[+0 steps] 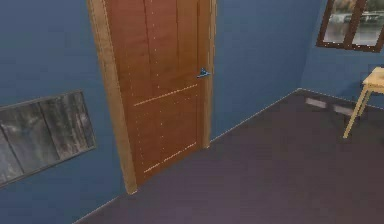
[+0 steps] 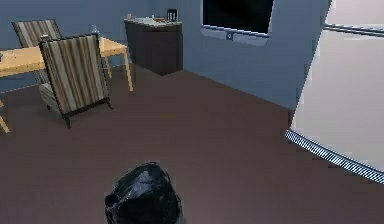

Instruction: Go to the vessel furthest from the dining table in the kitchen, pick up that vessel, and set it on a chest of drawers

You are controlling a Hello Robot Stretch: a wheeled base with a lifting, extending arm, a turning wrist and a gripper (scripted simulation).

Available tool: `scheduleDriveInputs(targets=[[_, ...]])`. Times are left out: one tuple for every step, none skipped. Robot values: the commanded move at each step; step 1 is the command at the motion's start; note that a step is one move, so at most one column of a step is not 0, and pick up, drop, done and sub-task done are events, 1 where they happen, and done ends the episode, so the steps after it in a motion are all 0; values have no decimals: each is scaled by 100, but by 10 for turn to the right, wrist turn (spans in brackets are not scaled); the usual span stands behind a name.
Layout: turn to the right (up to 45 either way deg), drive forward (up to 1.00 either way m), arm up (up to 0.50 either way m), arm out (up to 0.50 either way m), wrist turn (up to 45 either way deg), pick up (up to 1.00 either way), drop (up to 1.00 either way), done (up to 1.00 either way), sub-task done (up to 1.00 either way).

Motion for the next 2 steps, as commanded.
scheduleDriveInputs(targets=[[0,45,0,0,0,0,0,0,0],[450,0,0,0,0,0,0,0,0]])
